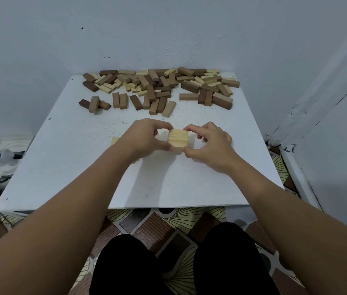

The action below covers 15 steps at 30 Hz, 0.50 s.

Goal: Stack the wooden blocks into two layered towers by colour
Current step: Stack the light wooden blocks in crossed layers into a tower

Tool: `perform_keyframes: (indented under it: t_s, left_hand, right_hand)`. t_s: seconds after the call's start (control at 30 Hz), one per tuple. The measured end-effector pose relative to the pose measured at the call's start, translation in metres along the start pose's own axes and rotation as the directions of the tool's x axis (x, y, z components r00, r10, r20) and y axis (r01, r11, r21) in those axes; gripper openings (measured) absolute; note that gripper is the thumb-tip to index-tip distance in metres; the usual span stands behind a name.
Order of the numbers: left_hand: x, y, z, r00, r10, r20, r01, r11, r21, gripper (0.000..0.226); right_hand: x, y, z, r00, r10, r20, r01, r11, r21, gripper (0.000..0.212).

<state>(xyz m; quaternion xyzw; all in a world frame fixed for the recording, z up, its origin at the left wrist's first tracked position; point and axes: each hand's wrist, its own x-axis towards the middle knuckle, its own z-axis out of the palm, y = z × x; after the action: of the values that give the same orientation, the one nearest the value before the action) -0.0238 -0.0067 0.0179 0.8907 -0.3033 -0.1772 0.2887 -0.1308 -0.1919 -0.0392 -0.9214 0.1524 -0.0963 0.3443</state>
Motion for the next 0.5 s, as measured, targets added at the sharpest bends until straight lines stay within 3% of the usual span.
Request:
perform_keyframes:
  t_s: [0.2,0.5]
  left_hand:
    - [-0.024,-0.017,-0.048,0.998,-0.046,-0.035,0.048,0.997,0.062,0.059]
    - [-0.056,-0.063,-0.084,0.992,-0.096,-0.082,0.099,0.995,0.028,0.056]
  right_hand:
    - [0.009,-0.05,0.017,0.997,-0.08,-0.015,0.081,0.993,0.084,0.046]
    - [0.018,-0.098,0.052,0.984,-0.171,0.051,0.167,0.983,0.079,0.047]
